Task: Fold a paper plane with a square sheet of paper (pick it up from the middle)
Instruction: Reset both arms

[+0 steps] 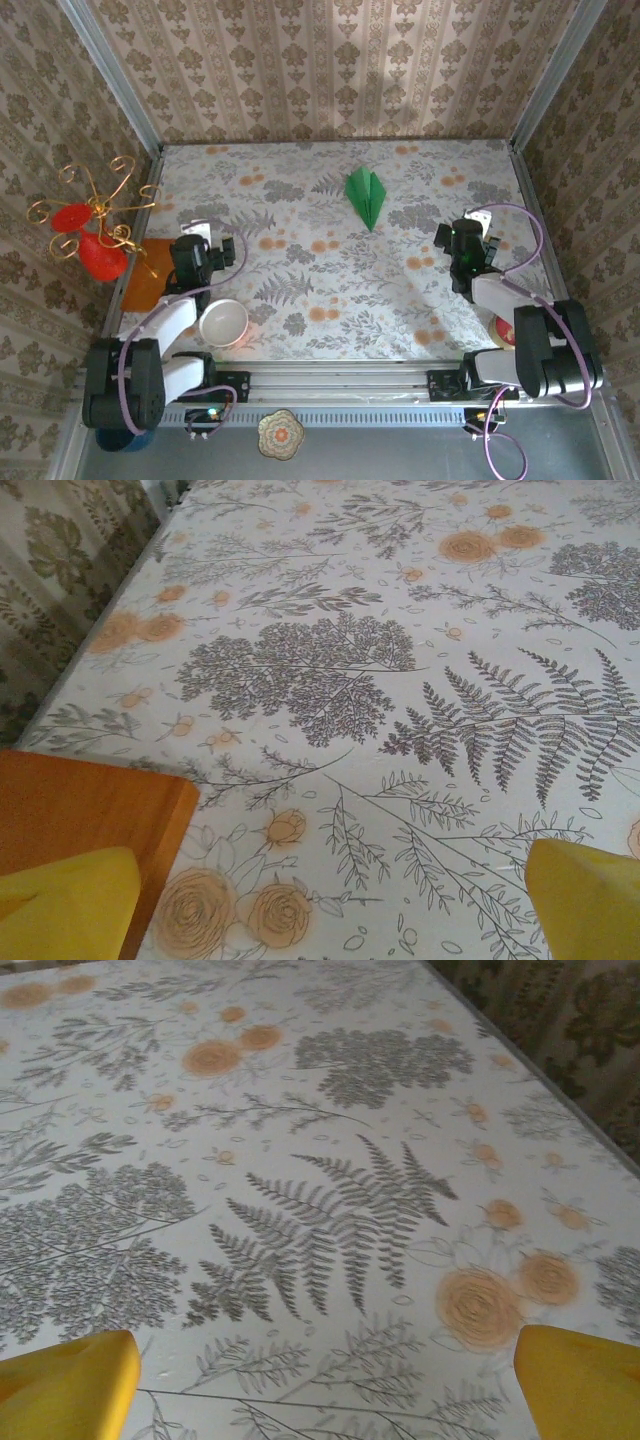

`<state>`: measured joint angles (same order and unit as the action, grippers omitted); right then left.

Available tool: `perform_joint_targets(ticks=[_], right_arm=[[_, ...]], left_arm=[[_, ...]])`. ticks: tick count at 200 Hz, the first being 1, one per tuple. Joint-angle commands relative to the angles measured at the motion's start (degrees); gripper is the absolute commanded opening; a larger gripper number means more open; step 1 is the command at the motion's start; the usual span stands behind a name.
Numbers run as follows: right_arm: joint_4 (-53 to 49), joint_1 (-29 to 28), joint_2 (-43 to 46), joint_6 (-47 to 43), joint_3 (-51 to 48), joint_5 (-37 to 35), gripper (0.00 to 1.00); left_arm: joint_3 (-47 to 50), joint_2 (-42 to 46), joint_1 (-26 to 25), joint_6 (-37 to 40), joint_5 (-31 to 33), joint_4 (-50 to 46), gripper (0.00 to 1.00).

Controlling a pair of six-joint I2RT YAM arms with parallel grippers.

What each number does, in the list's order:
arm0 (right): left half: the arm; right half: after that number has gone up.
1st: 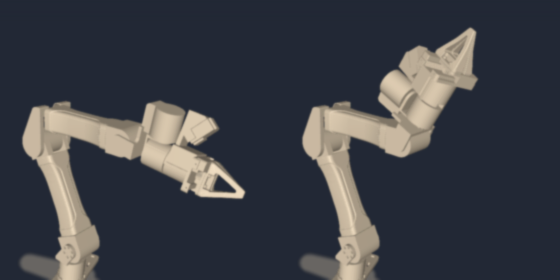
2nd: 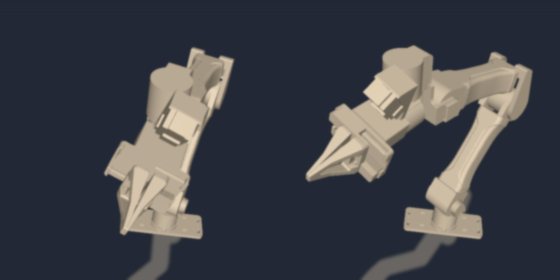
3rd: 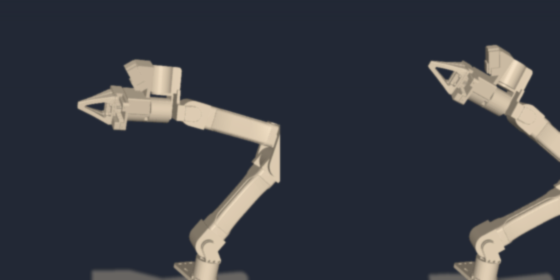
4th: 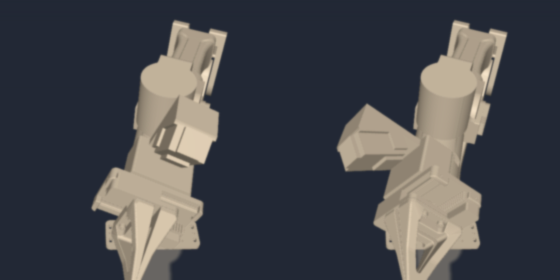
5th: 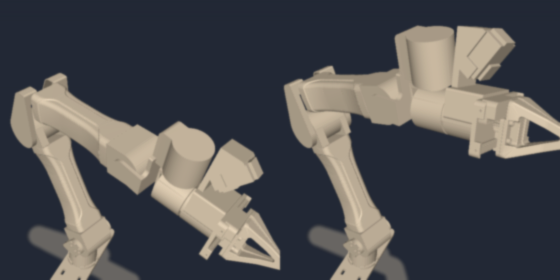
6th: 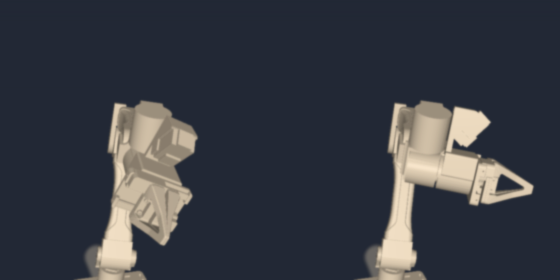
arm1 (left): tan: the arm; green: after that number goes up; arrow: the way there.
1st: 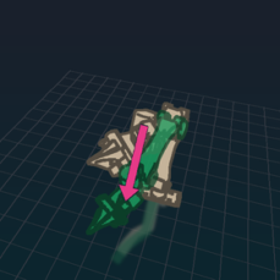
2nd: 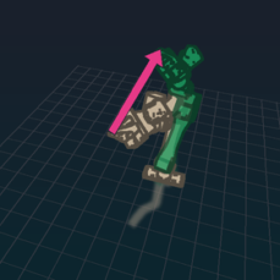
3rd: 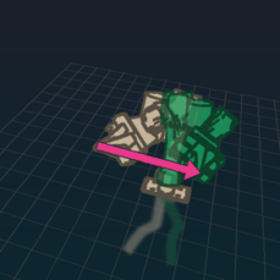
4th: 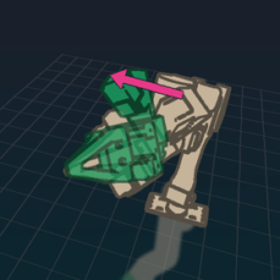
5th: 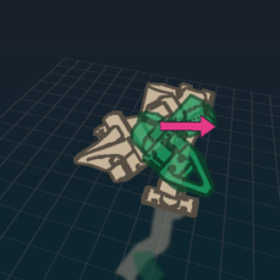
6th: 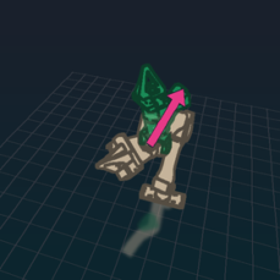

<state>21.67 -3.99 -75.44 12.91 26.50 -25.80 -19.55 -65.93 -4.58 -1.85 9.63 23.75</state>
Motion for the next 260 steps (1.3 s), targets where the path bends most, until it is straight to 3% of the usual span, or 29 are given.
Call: perform_joint_targets(ticks=[1, 16, 52, 90, 115, 260], right_arm=[[10.6, 0.5, -1.5, -4.3, -0.6, 3.8, 0.98], [13.1, 1.2, -2.4, -5.9, -0.8, 6.0, 0.98], [23.8, 2.8, -8.0, -7.1, -3.2, 11.7, 0.99], [23.0, 2.8, -9.7, -8.2, -1.9, 14.8, 0.99], [28.8, 2.8, -11.7, -8.3, -4.2, 15.4, 1.00], [27.9, 2.3, -12.1, -9.3, -3.6, 15.2, 1.00]], left_arm=[[1.7, -3.8, 2.0, 2.3, -7.1, 14.8, 1.00], [1.5, -7.2, 2.8, 2.3, -9.5, 18.8, 1.00], [-2.3, -11.6, 4.0, 4.6, -14.3, 17.6, 1.00], [-2.1, -17.7, 4.8, 5.9, -16.3, 24.8, 1.00], [-1.9, -20.8, 4.8, 5.7, -15.5, 28.2, 1.00], [-3.7, -22.7, 4.4, 5.0, -11.6, 26.4, 1.00]])
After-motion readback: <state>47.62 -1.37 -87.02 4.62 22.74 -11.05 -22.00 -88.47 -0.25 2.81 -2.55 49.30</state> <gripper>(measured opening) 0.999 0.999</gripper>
